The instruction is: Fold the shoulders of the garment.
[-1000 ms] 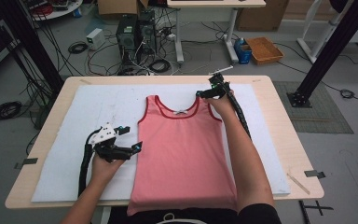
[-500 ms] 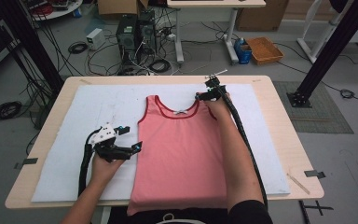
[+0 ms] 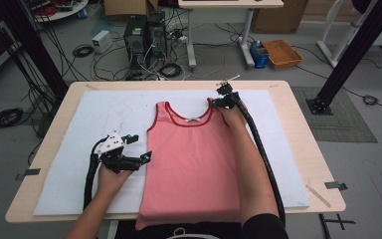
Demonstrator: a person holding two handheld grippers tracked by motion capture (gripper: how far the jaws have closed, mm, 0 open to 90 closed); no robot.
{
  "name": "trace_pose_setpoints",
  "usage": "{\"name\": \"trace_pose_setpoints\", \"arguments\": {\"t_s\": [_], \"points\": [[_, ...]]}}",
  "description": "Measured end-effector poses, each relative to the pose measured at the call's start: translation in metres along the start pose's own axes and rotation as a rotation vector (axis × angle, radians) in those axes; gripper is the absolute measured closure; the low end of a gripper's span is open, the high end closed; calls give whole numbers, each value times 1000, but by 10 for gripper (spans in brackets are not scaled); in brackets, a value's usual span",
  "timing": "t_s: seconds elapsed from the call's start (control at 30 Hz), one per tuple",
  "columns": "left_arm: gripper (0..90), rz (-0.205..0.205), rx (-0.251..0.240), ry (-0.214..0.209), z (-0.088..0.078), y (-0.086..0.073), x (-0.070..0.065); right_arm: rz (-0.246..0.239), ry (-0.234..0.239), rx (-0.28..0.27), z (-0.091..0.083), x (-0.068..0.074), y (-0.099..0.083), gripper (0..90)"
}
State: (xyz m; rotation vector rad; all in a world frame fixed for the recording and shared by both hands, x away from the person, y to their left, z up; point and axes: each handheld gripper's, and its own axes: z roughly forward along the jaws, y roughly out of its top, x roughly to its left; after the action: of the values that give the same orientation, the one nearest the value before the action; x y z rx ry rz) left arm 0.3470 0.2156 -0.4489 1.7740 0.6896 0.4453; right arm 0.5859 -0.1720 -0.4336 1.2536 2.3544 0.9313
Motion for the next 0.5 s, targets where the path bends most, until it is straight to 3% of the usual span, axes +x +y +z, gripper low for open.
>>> {"name": "trace_pose_setpoints", "arguments": {"t_s": [0.17,0.5], "points": [[151,-3,-1,0,0,0,0,3,36,-42,-15,5,3,834],[151,1,0,2,0,0,0,-36,84,-128,-64,23,-1,835]]}}
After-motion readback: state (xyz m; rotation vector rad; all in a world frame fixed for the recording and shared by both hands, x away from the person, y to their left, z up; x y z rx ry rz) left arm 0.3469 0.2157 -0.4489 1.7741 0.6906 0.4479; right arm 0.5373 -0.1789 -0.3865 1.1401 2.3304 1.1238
